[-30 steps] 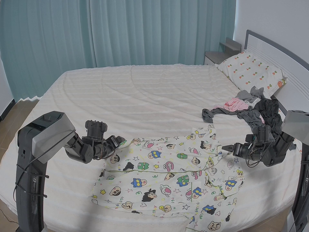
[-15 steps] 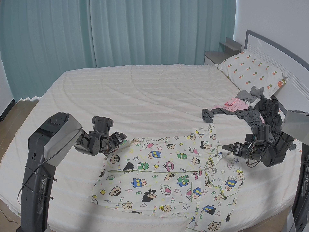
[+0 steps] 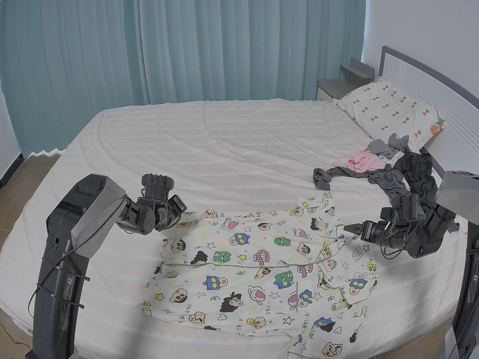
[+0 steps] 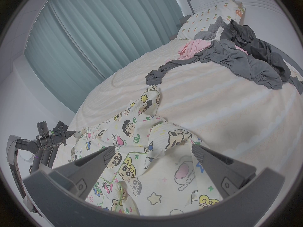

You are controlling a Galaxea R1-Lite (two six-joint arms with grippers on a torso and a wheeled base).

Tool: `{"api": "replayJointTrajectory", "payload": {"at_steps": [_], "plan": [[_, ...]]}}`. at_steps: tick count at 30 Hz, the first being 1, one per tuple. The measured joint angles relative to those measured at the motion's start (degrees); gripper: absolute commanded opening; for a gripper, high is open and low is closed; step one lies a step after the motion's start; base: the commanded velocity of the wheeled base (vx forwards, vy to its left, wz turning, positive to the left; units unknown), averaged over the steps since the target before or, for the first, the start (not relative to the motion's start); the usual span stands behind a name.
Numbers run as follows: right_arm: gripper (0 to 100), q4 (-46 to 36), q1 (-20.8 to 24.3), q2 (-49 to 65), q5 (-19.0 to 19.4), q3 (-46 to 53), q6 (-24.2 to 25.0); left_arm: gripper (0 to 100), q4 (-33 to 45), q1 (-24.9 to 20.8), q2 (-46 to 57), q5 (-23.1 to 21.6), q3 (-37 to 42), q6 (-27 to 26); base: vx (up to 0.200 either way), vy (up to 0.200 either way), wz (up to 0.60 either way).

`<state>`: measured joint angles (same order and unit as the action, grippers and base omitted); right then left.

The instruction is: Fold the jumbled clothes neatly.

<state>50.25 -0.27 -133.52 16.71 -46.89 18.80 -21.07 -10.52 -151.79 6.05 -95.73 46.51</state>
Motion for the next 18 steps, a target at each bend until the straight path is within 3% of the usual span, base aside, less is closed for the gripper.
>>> {"api": "replayJointTrajectory", "payload": {"at_steps": [18], "plan": [[100, 0.2, 0.0, -0.7, -0.3, -0.2, 0.0, 0, 4.7, 3.6, -6.3, 1.9, -16.3, 0.0, 0.000, 0.000, 0.00]]}}
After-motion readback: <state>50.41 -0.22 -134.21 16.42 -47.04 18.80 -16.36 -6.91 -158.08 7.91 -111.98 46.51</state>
